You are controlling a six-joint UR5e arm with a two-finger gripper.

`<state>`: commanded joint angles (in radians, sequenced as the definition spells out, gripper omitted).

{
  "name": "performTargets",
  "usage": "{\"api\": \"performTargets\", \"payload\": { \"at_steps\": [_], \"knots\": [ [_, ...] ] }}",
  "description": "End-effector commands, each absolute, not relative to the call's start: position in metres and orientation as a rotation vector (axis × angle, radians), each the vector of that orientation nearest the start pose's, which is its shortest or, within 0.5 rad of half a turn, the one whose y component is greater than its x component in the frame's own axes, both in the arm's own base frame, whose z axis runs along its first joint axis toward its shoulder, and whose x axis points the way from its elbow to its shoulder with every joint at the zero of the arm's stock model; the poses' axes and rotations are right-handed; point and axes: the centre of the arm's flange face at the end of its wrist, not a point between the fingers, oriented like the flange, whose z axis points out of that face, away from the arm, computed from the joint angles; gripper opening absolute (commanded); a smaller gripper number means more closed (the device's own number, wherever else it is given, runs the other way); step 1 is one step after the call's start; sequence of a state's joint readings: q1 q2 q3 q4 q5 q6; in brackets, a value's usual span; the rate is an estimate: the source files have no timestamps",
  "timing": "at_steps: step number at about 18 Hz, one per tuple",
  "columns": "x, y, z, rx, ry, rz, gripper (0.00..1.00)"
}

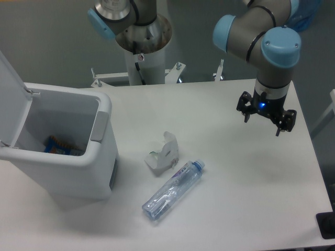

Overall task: Place the trash in the trash can
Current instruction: 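Move the gripper over the crumpled white paper wrapper and lower it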

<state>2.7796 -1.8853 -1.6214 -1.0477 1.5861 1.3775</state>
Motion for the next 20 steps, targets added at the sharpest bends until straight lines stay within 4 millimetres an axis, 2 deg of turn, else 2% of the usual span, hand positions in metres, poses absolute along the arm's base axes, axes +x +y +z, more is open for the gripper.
{"api": "performTargets", "payload": {
  "at_steps": [4,6,8,10,12,14,18,19,20],
  "knots": [
    [-0.523,0.344,0.343,-3.086,0.262,0.232,1.00],
    [-0.512,0.348,0.333,-3.088,0.282,0.198,1.00],
    [-0.494,0.356,0.322,-3.065,0.297,0.180,1.00],
    [-0.473,0.358,0.314,-2.992,0.220,0.143,1.00],
    [-0.444,0.369,0.323,-2.899,0.173,0.102,1.00],
    [-0.419,0.387,0.318,-2.856,0.217,0.044,1.00],
    [-0.365,0.411,0.289,-2.869,0.331,-0.061,1.00],
    [-0.355,0.414,0.281,-2.876,0.340,-0.080,1.00],
    [-0.354,0.415,0.278,-2.879,0.333,-0.088,1.00]
  ]
}}
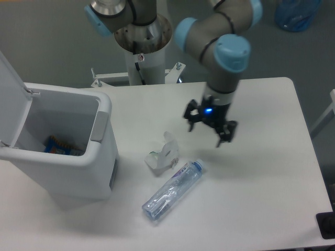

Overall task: Place the trash in the trash can
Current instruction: 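Move the gripper over the crumpled white paper wrapper and lower it, then close the gripper on the crumpled paper wrapper and lift it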

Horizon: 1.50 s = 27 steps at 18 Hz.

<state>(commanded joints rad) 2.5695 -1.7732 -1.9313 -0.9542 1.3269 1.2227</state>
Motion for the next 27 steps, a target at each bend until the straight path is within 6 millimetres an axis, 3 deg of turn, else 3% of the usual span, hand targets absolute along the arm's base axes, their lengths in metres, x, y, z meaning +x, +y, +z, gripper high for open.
{"api": "performTargets", "payload": {
  "at_steps": [5,7,8,10,11,19,25,27],
  "knots": [
    [-0.356,0.431,0.253,-2.878,0.285,-0.079,1.00],
    [-0.355,0.442,0.233,-2.885,0.306,-0.096,0.99],
    [-0.352,0.445,0.228,-2.893,0.316,-0.108,0.71],
    [-0.349,0.443,0.224,-2.913,0.311,-0.115,0.05],
    [-0.351,0.444,0.226,-2.913,0.305,-0.108,0.00],
    [-0.369,0.450,0.261,-2.928,0.212,-0.148,0.00],
    [-0.391,0.454,0.300,-2.958,0.175,-0.256,0.00],
    [-0.397,0.456,0.323,-2.929,0.146,-0.244,0.00]
  ]
}}
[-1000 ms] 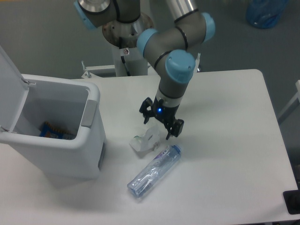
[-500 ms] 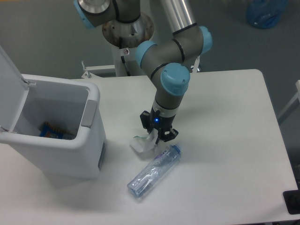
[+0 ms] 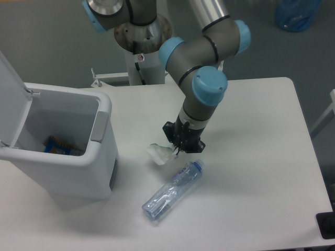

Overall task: Place the trash in the trash can
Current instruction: 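Close the gripper on the crumpled paper wrapper and lift it, then carry the wrapper over the white bin and open the gripper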

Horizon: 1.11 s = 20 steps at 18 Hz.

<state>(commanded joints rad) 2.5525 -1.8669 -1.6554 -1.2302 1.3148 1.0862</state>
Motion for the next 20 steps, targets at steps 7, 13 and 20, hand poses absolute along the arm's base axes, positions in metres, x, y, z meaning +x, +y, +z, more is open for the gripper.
{"api": "performTargets", "payload": {
  "at_steps": [7,13,20],
  "knots": [
    [-0.423,0.476,0.431,-2.503,-0.189,-0.353,0.00],
    [-0.398,0.485,0.509,-2.278,-0.149,-0.408,0.00],
    [-0.325,0.502,0.544,-2.192,-0.043,-0.501,0.00]
  ]
}}
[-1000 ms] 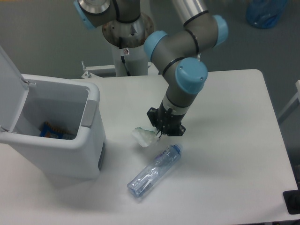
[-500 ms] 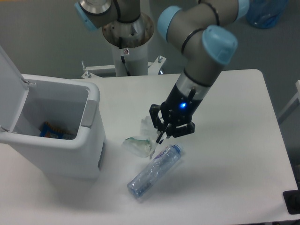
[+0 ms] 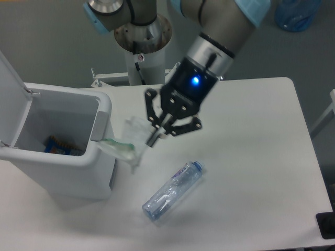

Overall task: Place the trash in the trash can
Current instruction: 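Carry the wrapper over the white bin and open the gripper, then move the gripper to the clear water bottle and lower it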

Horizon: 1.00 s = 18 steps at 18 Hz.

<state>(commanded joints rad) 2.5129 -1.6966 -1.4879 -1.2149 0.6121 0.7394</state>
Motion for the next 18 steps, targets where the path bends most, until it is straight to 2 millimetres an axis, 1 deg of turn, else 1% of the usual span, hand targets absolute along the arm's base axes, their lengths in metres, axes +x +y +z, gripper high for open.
{"api": "performTargets", "payload": {
  "at_steps": [1,3,5,6,7,8,9,10,12,14,15,17,18],
  "knots": [
    [-0.313,0.504,0.542,-2.197,-0.035,-0.516,0.00],
    [-0.287,0.512,0.531,-2.212,-0.016,-0.561,0.00],
    [-0.269,0.512,0.520,-2.213,0.007,-0.572,0.00],
    [-0.256,0.510,0.514,-2.209,0.030,-0.565,0.01],
    [-0.248,0.507,0.505,-2.203,0.048,-0.551,0.04],
    [-0.242,0.503,0.499,-2.191,0.069,-0.528,0.24],
    [-0.239,0.500,0.492,-2.179,0.088,-0.504,0.72],
    [-0.237,0.498,0.493,-2.167,0.109,-0.468,1.00],
    [-0.238,0.498,0.495,-2.161,0.118,-0.451,1.00],
    [-0.244,0.500,0.500,-2.157,0.117,-0.437,1.00],
    [-0.251,0.499,0.500,-2.155,0.108,-0.429,1.00],
    [-0.271,0.494,0.503,-2.152,0.078,-0.402,1.00],
    [-0.277,0.493,0.504,-2.150,0.068,-0.395,1.00]
  ]
}}
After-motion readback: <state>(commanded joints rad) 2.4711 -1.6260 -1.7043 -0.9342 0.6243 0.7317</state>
